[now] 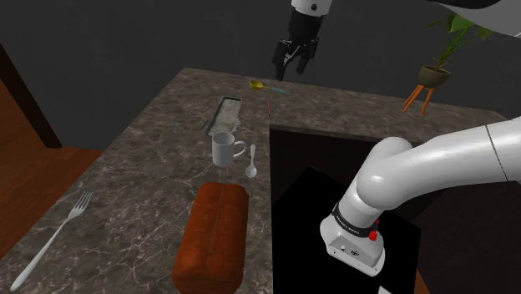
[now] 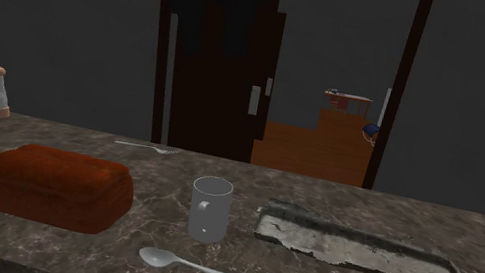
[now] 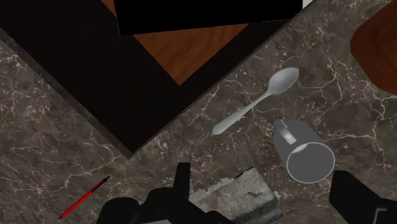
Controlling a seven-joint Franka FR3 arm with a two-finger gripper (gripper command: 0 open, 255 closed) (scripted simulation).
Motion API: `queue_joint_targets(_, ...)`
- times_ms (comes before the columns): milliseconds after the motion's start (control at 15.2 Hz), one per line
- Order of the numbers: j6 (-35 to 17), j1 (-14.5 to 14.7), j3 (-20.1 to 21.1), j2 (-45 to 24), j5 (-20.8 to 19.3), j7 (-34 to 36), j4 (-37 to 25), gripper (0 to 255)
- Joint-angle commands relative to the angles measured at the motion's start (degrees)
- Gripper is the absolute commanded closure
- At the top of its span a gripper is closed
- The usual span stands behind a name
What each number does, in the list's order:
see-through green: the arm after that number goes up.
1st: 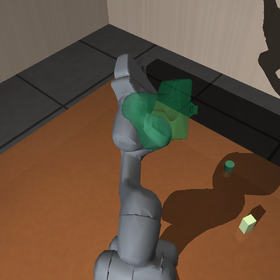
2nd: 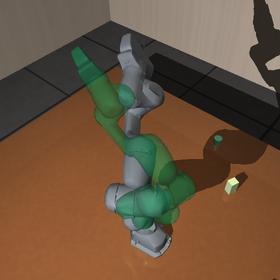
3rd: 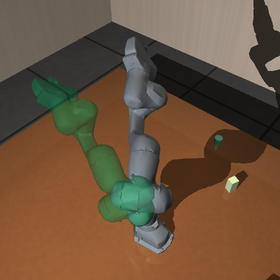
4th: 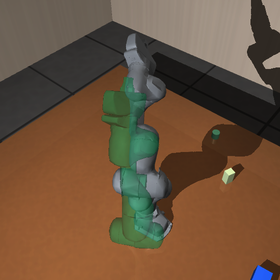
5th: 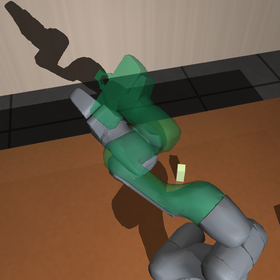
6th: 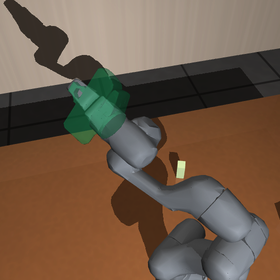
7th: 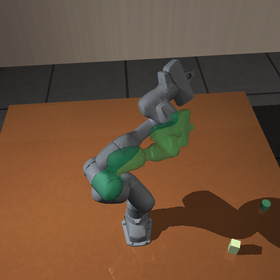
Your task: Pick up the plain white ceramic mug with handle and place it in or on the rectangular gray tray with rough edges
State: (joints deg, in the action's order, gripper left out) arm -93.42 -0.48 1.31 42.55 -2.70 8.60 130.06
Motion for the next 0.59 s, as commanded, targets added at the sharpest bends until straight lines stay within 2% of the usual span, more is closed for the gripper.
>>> queue_joint_targets(0, 0.0, 0.0, 0.0, 0.0, 0.0, 0.0, 0.0, 0)
queue_joint_targets(528, -12.55, 2.05, 4.28, -8.61, 2.87, 4.48, 4.95, 0)
